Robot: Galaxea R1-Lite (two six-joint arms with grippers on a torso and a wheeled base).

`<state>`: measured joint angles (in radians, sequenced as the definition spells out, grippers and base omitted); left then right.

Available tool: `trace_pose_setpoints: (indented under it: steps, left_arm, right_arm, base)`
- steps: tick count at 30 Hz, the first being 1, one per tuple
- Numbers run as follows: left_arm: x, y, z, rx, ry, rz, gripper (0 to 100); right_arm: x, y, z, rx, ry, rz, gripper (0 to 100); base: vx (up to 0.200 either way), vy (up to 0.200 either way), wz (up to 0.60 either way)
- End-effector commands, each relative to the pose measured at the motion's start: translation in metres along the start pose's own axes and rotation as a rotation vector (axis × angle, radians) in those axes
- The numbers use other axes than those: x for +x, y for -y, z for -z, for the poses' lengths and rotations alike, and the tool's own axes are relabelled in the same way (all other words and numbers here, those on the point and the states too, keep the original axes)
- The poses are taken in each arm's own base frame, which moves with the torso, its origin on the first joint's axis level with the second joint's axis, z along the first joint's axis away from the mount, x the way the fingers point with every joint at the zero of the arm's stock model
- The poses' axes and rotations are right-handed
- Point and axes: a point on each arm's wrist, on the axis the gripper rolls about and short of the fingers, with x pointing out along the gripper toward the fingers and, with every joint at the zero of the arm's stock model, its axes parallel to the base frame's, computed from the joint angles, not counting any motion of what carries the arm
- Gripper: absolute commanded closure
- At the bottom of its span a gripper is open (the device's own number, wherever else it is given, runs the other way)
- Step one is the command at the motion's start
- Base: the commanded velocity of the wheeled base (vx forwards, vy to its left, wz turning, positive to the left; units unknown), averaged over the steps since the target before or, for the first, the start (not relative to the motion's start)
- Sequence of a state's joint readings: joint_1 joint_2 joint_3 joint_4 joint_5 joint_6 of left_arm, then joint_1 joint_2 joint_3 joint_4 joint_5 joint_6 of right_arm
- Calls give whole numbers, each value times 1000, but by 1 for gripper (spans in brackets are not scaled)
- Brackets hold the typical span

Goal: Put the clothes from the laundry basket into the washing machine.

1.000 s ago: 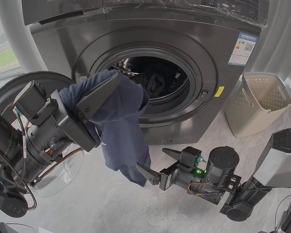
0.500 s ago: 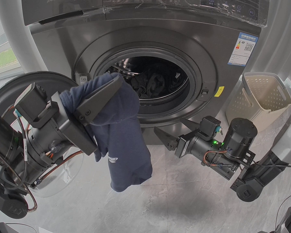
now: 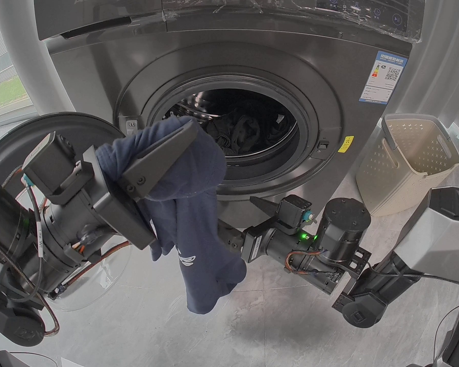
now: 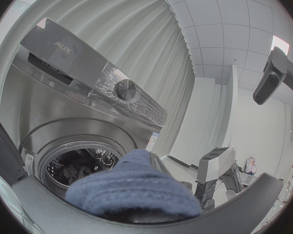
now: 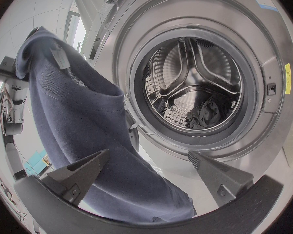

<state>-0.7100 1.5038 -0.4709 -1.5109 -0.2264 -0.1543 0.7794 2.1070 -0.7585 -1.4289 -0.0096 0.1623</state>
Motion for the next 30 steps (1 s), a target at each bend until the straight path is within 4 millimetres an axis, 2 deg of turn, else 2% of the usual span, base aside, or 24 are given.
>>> trace_pose_setpoints:
  steps: [1, 6, 13, 22, 27, 30]
  left_arm:
    - [1, -3, 0, 4, 0, -15, 100]
    - [2, -8, -1, 13, 1, -33, 100]
    - [2, -7, -2, 14, 6, -32, 100]
    - [1, -7, -4, 16, 14, -29, 100]
    - [1, -7, -6, 18, 20, -26, 100]
    - [1, -7, -6, 18, 17, -22, 100]
  right_arm:
    - [-5, -11, 4, 3, -17, -30, 0]
    - [-21, -25, 0, 10, -34, -68, 0]
    - [-18, -28, -1, 12, -18, -73, 0]
    - [-3, -18, 1, 9, 10, -48, 0]
    - [-11, -14, 1, 8, -8, -44, 0]
    - [-21, -1, -10, 3, 4, -27, 0]
  base:
    - [0, 0, 0]
    - [0, 0, 0]
    - [0, 0, 0]
    - [0, 0, 0]
    - [0, 0, 0]
    - [0, 0, 0]
